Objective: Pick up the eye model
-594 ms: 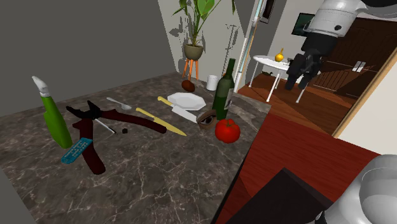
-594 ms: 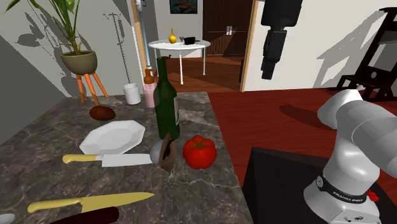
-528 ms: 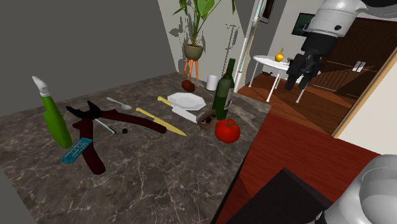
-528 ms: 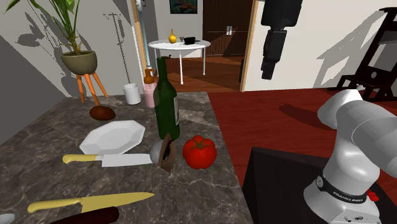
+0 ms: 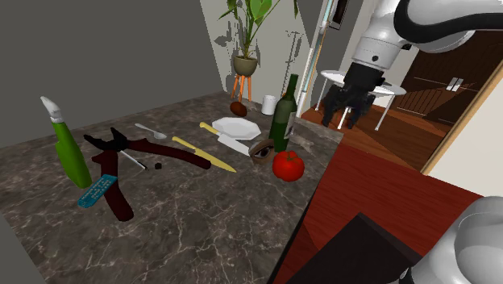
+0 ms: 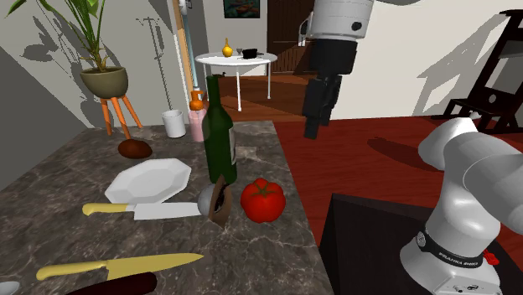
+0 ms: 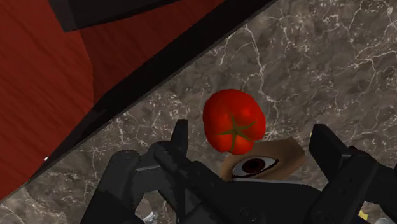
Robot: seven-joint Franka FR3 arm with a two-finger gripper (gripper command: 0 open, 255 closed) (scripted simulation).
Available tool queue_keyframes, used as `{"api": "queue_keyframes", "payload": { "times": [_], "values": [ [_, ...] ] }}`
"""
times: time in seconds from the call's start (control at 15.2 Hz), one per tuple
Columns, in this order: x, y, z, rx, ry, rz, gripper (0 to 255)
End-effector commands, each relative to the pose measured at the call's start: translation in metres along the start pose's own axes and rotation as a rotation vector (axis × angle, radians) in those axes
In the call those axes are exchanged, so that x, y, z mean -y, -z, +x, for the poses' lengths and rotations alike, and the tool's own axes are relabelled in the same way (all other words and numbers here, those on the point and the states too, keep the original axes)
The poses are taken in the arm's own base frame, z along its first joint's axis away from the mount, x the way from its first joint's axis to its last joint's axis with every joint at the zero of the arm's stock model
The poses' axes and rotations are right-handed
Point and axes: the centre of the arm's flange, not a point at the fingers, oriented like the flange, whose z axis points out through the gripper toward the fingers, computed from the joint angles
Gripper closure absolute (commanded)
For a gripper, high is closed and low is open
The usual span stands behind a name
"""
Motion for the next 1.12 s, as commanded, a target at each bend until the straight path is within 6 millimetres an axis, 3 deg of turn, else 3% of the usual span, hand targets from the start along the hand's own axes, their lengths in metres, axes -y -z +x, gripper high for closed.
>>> {"api": "queue_keyframes", "payload": {
  "times": [0.0,1.06],
  "values": [
    [0.011,-0.019,0.011,-0.005,-0.065,0.019,0],
    [0.082,-0.157,0.134,-0.028,-0.547,0.155,0]
  ]
}}
